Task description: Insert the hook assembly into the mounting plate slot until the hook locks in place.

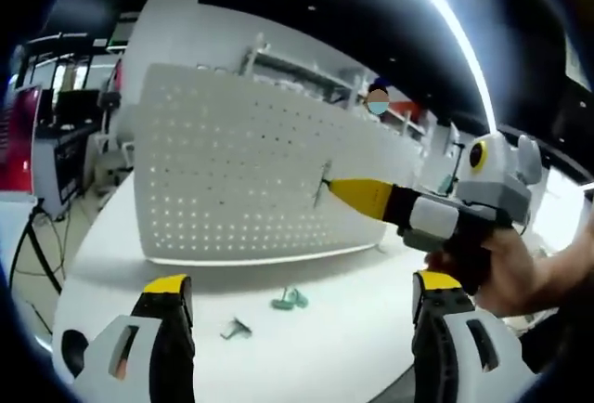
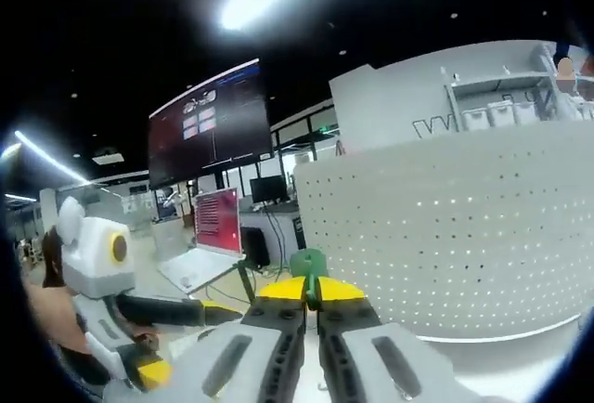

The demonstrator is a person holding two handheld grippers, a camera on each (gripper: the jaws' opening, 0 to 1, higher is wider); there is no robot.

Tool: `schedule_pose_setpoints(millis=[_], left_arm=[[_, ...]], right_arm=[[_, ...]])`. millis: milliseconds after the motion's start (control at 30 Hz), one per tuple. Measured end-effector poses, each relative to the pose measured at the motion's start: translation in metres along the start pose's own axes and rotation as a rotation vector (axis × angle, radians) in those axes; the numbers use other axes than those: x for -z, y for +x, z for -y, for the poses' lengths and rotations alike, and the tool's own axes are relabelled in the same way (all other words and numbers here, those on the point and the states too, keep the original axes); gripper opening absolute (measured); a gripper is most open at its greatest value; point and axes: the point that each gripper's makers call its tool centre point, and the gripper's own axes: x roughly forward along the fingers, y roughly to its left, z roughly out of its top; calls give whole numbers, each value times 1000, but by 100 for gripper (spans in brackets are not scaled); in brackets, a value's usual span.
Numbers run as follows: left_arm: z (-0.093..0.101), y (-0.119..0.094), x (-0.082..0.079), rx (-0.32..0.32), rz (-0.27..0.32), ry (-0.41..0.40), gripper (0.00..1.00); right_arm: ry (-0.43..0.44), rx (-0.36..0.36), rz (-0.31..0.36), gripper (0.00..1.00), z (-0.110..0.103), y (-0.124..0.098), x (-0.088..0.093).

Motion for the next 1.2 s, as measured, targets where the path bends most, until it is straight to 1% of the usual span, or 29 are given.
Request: schedule_pose_setpoints(millis=[67,100,133,167,267,300,333,367,467,567,667,733,800,867,933,1067,1200], left_arm=[[1,1,1,5,-4,-6,100],[1,2,2,5,-6,-7,100],[1,2,2,6,-6,-9,100],[0,3,4,7,-11,-16,100],[-2,3,9,6,-31,-24,100],[-2,2,10,7,-36,-26,100],[-3,2,11,6,-41,-27,100],[-4,1,12,6,-41,-27,100],[-7,-1,13,2,-45,-28,100],[-12,-2,14,-4,-46,-39,100],[-17,-5,13,-5,-38,-77,100],[-21,-6,13,-14,-42,-79,100],[-23,-8,14,-22,-46,-74,100],[-29,-9,14,-39,-45,-75,100],[-34,-11,14,-47,-41,-83,100],[-40,-13,14,-67,-43,-86,100],[-43,-13,15,-78,-43,-90,100]], right_arm=[[-2,24,-6,0,7,4,2],[1,52,3,0,14,7,0],[2,56,4,0,16,8,-1],[-18,96,9,0,25,12,-4],[-38,132,29,0,37,18,-12],[-49,165,61,0,47,19,-19],[-46,176,77,0,51,20,-22],[-28,198,89,0,61,22,-24],[-24,249,93,0,83,25,-28],[-42,288,96,0,103,29,-34],[-82,358,130,0,124,28,-46],[-70,378,140,0,135,33,-52],[-89,401,159,0,146,37,-60],[-95,411,171,0,152,40,-65],[-81,425,186,0,161,44,-70],[-79,448,201,0,173,50,-76],[-73,468,207,0,182,52,-78]])
